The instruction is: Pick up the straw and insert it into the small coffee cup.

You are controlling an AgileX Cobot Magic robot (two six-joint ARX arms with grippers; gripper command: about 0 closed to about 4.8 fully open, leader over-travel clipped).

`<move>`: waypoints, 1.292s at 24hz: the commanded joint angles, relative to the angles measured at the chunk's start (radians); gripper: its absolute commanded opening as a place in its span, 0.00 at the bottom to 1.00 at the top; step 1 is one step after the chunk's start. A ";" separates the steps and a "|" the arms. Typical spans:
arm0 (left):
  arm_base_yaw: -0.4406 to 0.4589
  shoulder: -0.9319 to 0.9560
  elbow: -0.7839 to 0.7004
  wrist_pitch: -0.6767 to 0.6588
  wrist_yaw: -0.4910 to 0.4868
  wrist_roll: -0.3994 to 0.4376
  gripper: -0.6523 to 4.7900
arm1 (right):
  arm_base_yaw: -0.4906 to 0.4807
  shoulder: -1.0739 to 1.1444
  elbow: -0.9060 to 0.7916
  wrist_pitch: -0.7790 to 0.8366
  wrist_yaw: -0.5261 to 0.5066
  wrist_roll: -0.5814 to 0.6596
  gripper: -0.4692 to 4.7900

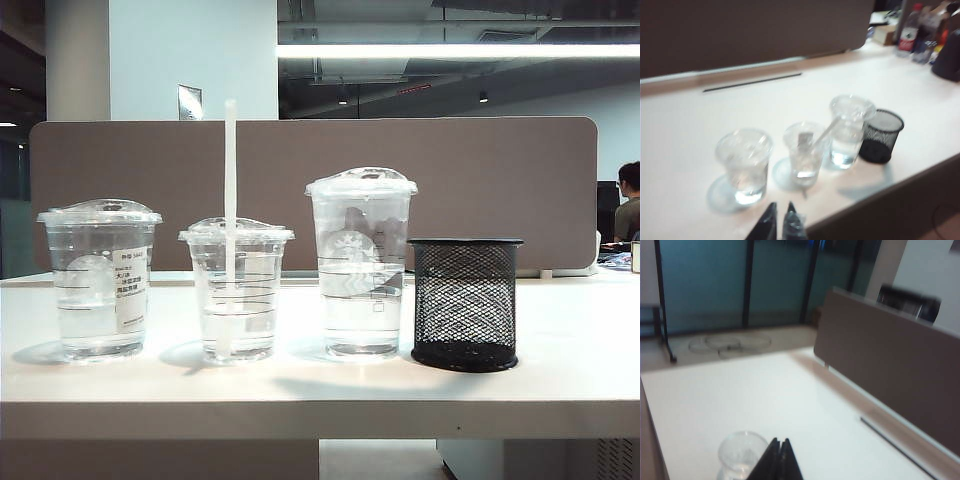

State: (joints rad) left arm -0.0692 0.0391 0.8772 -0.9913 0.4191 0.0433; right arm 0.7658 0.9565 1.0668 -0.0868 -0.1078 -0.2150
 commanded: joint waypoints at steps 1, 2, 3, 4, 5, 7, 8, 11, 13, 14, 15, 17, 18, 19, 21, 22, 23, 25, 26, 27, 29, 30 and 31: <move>0.001 0.003 -0.186 0.264 0.007 -0.061 0.16 | 0.002 -0.122 -0.156 0.204 -0.001 0.014 0.08; 0.001 0.003 -0.232 0.312 0.006 -0.072 0.16 | 0.001 -0.151 -0.195 0.246 0.002 0.018 0.08; 0.001 0.004 -0.278 0.365 0.005 -0.089 0.16 | 0.002 -0.181 -0.242 0.299 0.002 0.032 0.08; 0.001 0.004 -0.336 0.428 0.003 -0.112 0.16 | 0.002 -0.202 -0.278 0.336 0.002 0.048 0.08; 0.001 0.004 -0.378 0.474 0.004 -0.129 0.16 | 0.002 -0.223 -0.313 0.365 0.002 0.064 0.08; 0.001 0.005 -0.499 0.587 0.004 -0.137 0.16 | 0.002 -0.283 -0.410 0.399 0.002 0.084 0.08; 0.001 0.005 -0.558 0.616 0.003 -0.137 0.16 | 0.002 -0.312 -0.462 0.398 0.002 0.084 0.08; 0.001 0.005 -0.651 0.635 0.000 -0.125 0.16 | 0.002 -0.350 -0.569 0.399 0.004 0.086 0.08; 0.001 0.004 -0.685 0.634 -0.038 -0.126 0.16 | 0.002 -0.364 -0.630 0.415 0.013 0.086 0.08; 0.001 0.004 -0.697 0.633 -0.058 -0.126 0.16 | 0.002 -0.369 -0.657 0.427 0.024 0.091 0.08; 0.001 0.004 -0.711 0.634 -0.082 -0.126 0.16 | 0.003 -0.370 -0.692 0.446 0.036 0.107 0.08; 0.001 0.004 -0.726 0.634 -0.111 -0.127 0.16 | 0.003 -0.373 -0.749 0.480 0.042 0.145 0.08; 0.001 0.005 -0.733 0.634 -0.118 -0.127 0.16 | 0.003 -0.373 -0.781 0.494 0.054 0.158 0.08; 0.001 0.005 -0.737 0.633 -0.130 -0.126 0.16 | 0.003 -0.373 -0.805 0.504 0.065 0.161 0.08; 0.001 0.003 -0.742 0.634 -0.148 -0.126 0.16 | 0.003 -0.373 -0.850 0.511 0.065 0.164 0.08; 0.001 0.003 -0.742 0.631 -0.151 -0.126 0.16 | 0.004 -0.373 -0.867 0.509 0.065 0.167 0.08; 0.001 0.003 -0.742 0.631 -0.150 -0.126 0.16 | 0.004 -0.373 -0.903 0.510 0.065 0.191 0.08; 0.001 0.003 -0.742 0.632 -0.150 -0.126 0.16 | 0.004 -0.373 -0.947 0.508 0.064 0.196 0.08; 0.001 0.003 -0.742 0.632 -0.150 -0.126 0.16 | 0.004 -0.373 -0.958 0.508 0.064 0.196 0.08; 0.001 0.003 -0.742 0.631 -0.150 -0.126 0.16 | 0.004 -0.373 -0.967 0.506 0.063 0.196 0.08; 0.001 0.003 -0.742 0.631 -0.150 -0.126 0.16 | 0.004 -0.373 -0.980 0.501 0.063 0.196 0.09; 0.001 0.003 -0.742 0.631 -0.150 -0.126 0.16 | 0.004 -0.373 -0.983 0.499 0.062 0.196 0.09; 0.001 0.003 -0.742 0.631 -0.150 -0.126 0.16 | 0.004 -0.373 -0.983 0.487 0.061 0.196 0.09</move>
State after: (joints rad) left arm -0.0689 0.0418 0.1341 -0.3775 0.2707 -0.0834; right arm 0.7692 0.5858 0.0807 0.3912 -0.0460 -0.0223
